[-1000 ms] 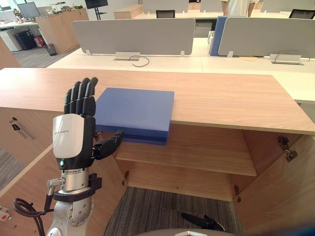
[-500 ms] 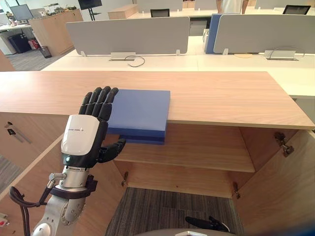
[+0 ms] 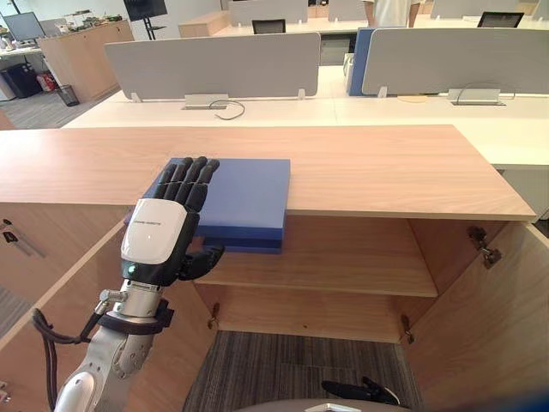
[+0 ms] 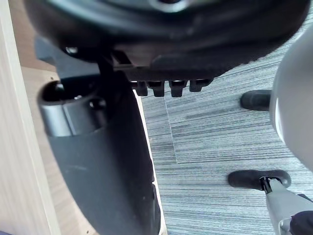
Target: Walk over to the cabinet, pick up the folder, carry it to the office cabinet, place the folder inside the office cabinet, then close the office cabinet door
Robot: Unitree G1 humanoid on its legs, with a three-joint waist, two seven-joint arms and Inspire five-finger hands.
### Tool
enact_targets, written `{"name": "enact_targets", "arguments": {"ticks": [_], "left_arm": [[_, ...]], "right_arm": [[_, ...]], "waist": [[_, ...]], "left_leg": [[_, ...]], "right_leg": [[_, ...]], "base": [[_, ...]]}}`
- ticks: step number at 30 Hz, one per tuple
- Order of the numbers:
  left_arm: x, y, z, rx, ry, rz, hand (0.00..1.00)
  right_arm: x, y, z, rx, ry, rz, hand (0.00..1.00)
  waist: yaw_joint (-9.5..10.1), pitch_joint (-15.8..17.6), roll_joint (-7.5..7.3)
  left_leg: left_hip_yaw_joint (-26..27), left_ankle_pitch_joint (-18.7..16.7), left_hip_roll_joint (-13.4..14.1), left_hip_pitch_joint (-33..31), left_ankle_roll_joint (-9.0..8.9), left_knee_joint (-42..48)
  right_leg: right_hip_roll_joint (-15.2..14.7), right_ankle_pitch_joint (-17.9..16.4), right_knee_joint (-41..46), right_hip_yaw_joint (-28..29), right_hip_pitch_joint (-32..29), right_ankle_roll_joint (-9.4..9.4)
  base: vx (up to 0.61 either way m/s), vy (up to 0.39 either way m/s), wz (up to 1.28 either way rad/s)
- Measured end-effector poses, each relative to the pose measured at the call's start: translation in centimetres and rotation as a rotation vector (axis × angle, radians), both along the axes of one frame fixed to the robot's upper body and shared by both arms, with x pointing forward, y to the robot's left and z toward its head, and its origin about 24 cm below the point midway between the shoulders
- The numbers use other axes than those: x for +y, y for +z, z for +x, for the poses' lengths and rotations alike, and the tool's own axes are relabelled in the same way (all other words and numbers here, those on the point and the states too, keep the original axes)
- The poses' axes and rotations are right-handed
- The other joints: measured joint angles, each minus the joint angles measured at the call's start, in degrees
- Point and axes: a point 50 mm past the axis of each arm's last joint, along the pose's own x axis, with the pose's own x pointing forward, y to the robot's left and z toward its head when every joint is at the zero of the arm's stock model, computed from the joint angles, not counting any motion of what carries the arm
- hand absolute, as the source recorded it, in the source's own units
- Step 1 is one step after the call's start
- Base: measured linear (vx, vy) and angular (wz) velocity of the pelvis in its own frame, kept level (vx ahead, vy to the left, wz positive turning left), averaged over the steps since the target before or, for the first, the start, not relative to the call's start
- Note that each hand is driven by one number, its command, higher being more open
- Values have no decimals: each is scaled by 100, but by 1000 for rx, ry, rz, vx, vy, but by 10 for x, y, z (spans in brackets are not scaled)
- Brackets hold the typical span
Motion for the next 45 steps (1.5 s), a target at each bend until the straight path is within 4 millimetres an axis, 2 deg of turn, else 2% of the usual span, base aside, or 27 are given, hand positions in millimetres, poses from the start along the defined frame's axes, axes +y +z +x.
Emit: {"name": "enact_targets", "arguments": {"ticks": [7,14,15,24,31,36,42,44,45], "left_arm": [[11,-20,10,130,12,62,100],[15,-18,16,122,18,111,100],[14,-16,19,110,18,122,0],[12,-11,32,84,-5,166,0],[6,17,49,-97,-12,160,0],[5,24,53,-137,-13,175,0],[3,26,53,-140,-18,184,0],[-4,30,48,-151,-30,165,0],[-15,34,40,-161,-62,125,0]], "right_arm": [[-4,0,-1,-1,-1,-11,100],[-12,0,-8,17,4,-30,100],[-12,0,-9,20,16,-34,100],[-13,0,-8,21,27,-37,100],[-12,0,-9,22,33,-37,100],[-11,0,-8,20,35,-35,100],[-11,0,-8,20,35,-34,100],[-11,0,-10,25,27,-33,100],[-11,-1,-11,31,19,-30,100]], "waist": [[-83,6,-12],[-142,38,-34],[-153,39,-36],[-276,132,-38],[-279,130,-46],[-328,135,-59],[-348,133,-71],[-332,93,-95],[-321,78,-119]], "left_leg": [[62,3,33,56,4,-31],[98,5,51,85,1,-36],[105,5,52,88,1,-36],[231,5,92,136,0,-37],[247,12,100,150,-10,-37],[281,12,95,206,-11,-38],[261,14,95,190,-12,-36],[244,16,96,112,-14,-34],[244,26,98,36,-21,-20]], "right_leg": [[24,16,-2,43,9,-23],[42,20,-34,69,36,-22],[43,24,-46,70,48,-22],[92,107,-183,156,126,-48],[98,153,-219,173,141,-39],[93,178,-253,201,187,-30],[93,181,-271,201,193,-29],[95,187,-266,211,118,-31],[99,204,-261,225,46,-34]], "base": [[-43,2,-5],[-12,0,-1],[0,0,0],[-12,-1,-5],[-27,3,-1],[-21,7,-3],[0,0,0],[0,0,0],[21,5,-3]]}}
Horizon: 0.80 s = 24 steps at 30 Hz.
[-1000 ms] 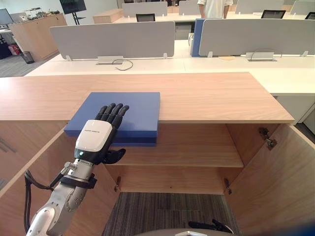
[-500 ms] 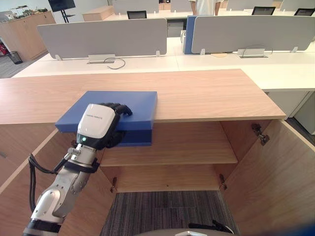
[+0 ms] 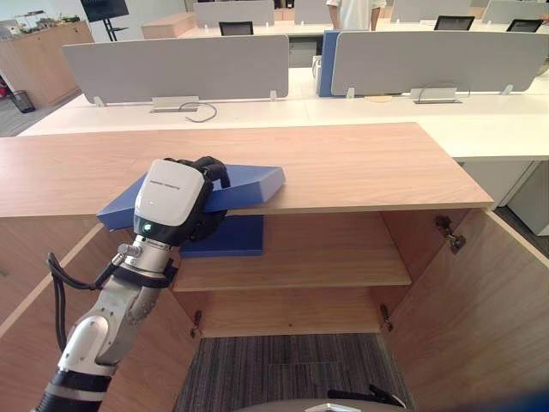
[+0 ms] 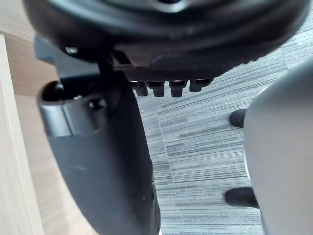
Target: Walk over to the cabinet, pick up the folder, carry it to the office cabinet, place the folder inside the office cabinet, then close the office cabinet door
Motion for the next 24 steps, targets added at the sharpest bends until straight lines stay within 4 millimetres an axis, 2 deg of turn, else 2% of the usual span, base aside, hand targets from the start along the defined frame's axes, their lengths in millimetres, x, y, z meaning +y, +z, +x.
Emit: {"name": "enact_targets", "arguments": {"ticks": [3,4,5,7,8,10,12,14,15,17,19,21,22,24], "left_arm": [[-17,3,-16,6,-76,-169,0],[-23,7,-24,3,-131,-341,0],[-24,11,-27,-6,-157,-432,0],[-17,23,-37,-60,-237,-763,0],[-13,23,-39,-61,-254,-850,0],[2,15,-46,-26,-315,-1189,0],[11,5,-52,-15,-339,-1390,0],[15,-9,-62,-26,-370,-1641,0],[15,-12,-63,-27,-381,-1688,0],[13,-19,-66,-15,-447,-1832,0],[7,-22,-65,12,-502,-1899,0],[-3,-19,-64,37,-574,-1941,0],[-5,-18,-64,40,-589,-1941,0],[-9,-11,-66,40,-639,-1922,0]], "right_arm": [[-2,0,-2,5,-42,0,100],[-3,0,-3,5,-63,2,100],[-4,0,-4,6,-75,2,100],[-4,-1,-4,10,-84,2,100],[-5,0,-4,9,-84,-1,100],[-7,2,0,-30,-103,-14,100],[-5,7,6,-91,-135,-14,100],[2,20,16,-218,-191,5,100],[6,25,18,-257,-204,14,100],[14,46,29,-405,-267,56,100],[16,72,41,-543,-282,50,100],[8,120,63,-761,-260,-59,100],[6,133,68,-812,-239,-112,100],[0,184,83,-1005,-172,-326,100]], "waist": [[17,1,-11],[27,2,-8],[27,3,-5],[28,11,25],[29,24,38],[15,68,62],[-18,102,63],[-85,162,-33],[-103,172,-56],[-190,222,-129],[-258,229,-120],[-337,256,-78],[-364,260,-70],[-447,274,-39]], "left_leg": [[11,8,-2,-34,7,18],[13,8,4,-23,7,18],[17,8,9,-23,7,18],[108,5,46,-2,5,18],[137,0,58,18,1,18],[276,-24,91,82,-23,16],[372,-28,117,83,-20,16],[590,-43,184,88,-27,17],[636,-41,200,85,-27,18],[844,-54,255,159,-52,21],[1014,-122,284,200,-79,85],[1268,-322,343,208,-76,344],[1332,-368,356,209,-70,411],[1563,-534,417,249,-59,636]], "right_leg": [[-1,11,22,33,-53,-5],[2,12,52,59,-66,-6],[7,12,65,69,-76,-6],[36,13,143,173,-136,-11],[46,13,163,213,-140,-13],[77,7,233,360,-188,-25],[106,19,280,471,-263,-41],[183,50,305,693,-395,-64],[202,58,318,742,-427,-66],[256,83,344,911,-458,-73],[277,105,351,1071,-463,-43],[290,123,382,1324,-475,-15],[294,124,389,1375,-476,-12],[335,124,441,1599,-485,0]], "base": [[15,8,-5],[-8,4,-6],[-27,1,-10],[-48,-5,-20],[-65,-5,-26],[-85,-1,-32],[-93,2,-36],[-101,-8,-48],[-66,-22,-45],[-32,-20,-48],[2,4,-49],[23,26,-55],[31,31,-54],[36,23,-52]]}}
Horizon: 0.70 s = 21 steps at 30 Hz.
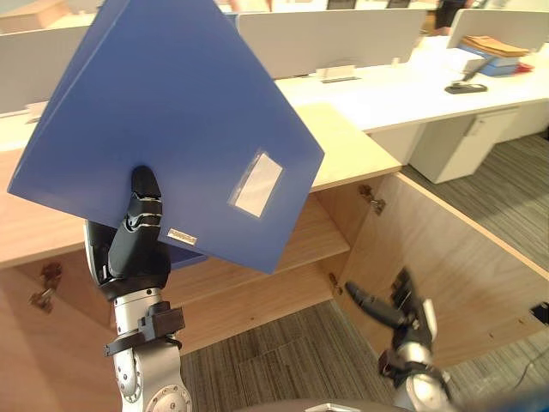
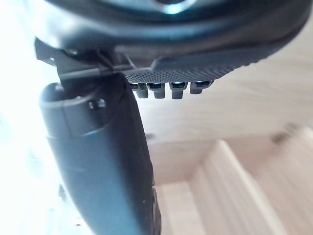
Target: Walk over to the cabinet, pick up the folder, carry it to the office cabinet, place the folder inside the office cabinet, then close the office cabinet door
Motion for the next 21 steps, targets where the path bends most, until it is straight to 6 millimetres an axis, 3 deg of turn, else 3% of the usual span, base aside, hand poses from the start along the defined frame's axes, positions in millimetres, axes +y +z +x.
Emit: {"name": "enact_targets", "arguments": {"ticks": [3,7,10,14,21], "left_arm": [[-1,0,0,-4,-1,4,0],[-10,-17,10,67,-48,-25,0],[-15,-35,18,147,-91,-27,0],[-19,-44,31,182,-139,8,0],[-20,-38,40,139,-193,68,0]], "right_arm": [[-4,48,4,-163,-44,-213,100],[1,89,6,-338,-65,-349,100],[17,122,24,-539,7,-345,100],[29,161,33,-802,105,-316,100],[35,194,35,-1054,290,-139,100]], "waist": [[-89,23,44],[-100,39,79],[-82,38,87],[-12,29,106],[105,-178,190]], "left_leg": [[168,-113,46,52,-24,138],[324,-157,52,199,-20,160],[418,-175,9,202,-15,203],[362,-175,-33,193,-14,255],[195,-154,-111,118,18,262]], "right_leg": [[42,-28,92,161,-14,44],[76,-153,404,242,-95,219],[61,-234,650,336,-247,254],[7,-234,680,302,-244,251],[-79,-196,603,158,-180,219]], "base": [[31,10,-35],[-14,9,-22],[-57,30,-16],[-68,29,3],[-14,35,12]]}}
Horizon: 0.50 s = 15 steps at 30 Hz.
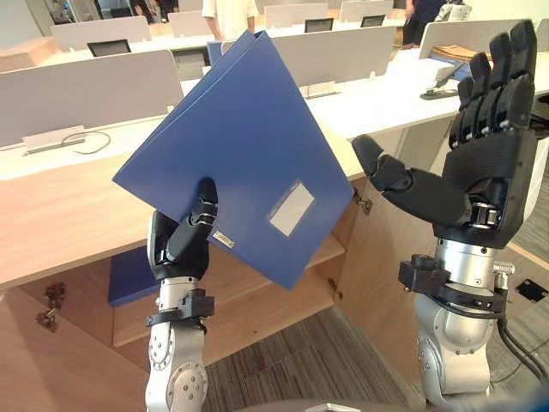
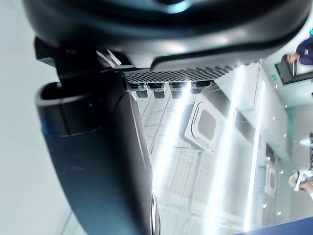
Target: Walk over to the cabinet, pick up the folder, carry it to the office cabinet, place the folder inside the office cabinet, then close the office cabinet door
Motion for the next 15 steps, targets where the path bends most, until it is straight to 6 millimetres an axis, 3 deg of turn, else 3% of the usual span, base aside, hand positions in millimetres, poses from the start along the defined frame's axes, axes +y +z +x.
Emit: {"name": "enact_targets", "arguments": {"ticks": [7,15], "left_arm": [[-4,-6,8,4,-94,35,0],[-4,-12,9,31,-164,58,0]], "right_arm": [[16,-14,32,104,330,9,100],[23,-28,59,219,429,-96,100]], "waist": [[31,-79,-52],[77,-102,-86]], "left_leg": [[-67,45,-50,-57,70,-23],[-121,150,-186,-107,215,-167]], "right_leg": [[-34,125,-161,-22,39,-14],[-127,261,-319,-48,36,47]], "base": [[-24,32,4],[-34,38,4]]}}
